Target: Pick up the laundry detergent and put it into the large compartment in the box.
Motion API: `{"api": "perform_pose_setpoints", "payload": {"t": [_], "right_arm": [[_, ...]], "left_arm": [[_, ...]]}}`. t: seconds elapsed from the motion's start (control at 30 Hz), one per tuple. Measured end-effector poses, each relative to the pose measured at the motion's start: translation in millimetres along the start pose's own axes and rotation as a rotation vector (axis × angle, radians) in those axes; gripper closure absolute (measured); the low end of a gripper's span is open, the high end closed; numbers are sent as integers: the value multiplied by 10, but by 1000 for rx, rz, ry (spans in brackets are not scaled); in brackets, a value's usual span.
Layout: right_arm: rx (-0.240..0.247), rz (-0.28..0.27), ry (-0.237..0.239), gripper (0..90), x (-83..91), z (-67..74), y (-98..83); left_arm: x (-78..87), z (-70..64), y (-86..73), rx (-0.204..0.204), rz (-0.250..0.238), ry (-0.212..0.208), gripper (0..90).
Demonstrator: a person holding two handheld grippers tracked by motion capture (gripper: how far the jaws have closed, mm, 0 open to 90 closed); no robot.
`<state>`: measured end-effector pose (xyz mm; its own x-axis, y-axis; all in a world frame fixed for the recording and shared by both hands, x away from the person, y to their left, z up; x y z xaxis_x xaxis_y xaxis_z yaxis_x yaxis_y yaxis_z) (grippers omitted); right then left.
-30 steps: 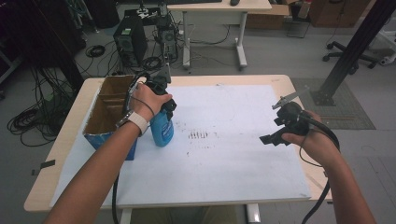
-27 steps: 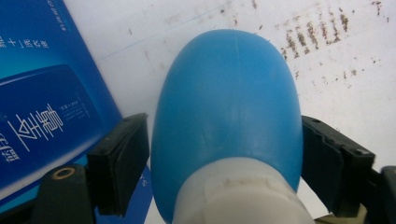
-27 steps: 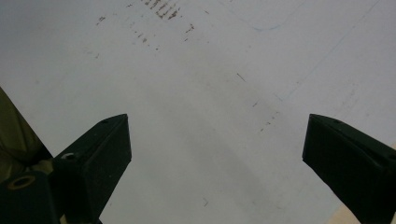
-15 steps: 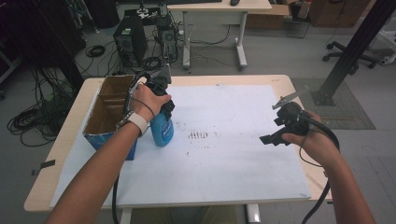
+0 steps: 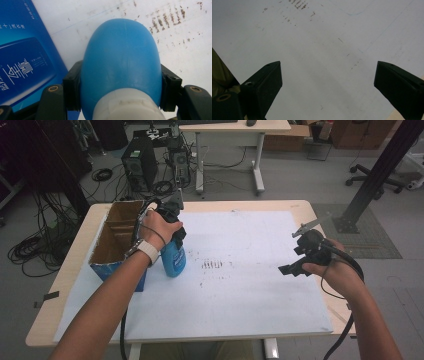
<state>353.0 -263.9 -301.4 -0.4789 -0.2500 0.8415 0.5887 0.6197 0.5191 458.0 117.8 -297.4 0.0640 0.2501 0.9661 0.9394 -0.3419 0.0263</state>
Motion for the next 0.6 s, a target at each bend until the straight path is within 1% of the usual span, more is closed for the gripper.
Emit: {"api": "perform_pose_setpoints", "payload": {"t": [0.33, 0.6], "right_arm": [[2, 1, -1, 82, 3, 3, 8], [2, -1, -3, 82, 13, 3, 12]], "left_arm": [[22, 3, 1, -1, -7, 1, 371], [96, 10, -16, 6, -21, -6, 372]]}}
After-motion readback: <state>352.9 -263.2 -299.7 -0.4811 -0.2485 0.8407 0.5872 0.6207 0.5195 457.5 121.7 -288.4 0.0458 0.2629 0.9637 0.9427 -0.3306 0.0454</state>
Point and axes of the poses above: each handheld gripper's, and its own axes: x roughly backward along the jaws, y roughly out of its top, z roughly to its left, the point moved 1 cm from there along -x, roughly forward along the jaws, and after that the axes turned 13 degrees about -y, right-handed, at the moved point
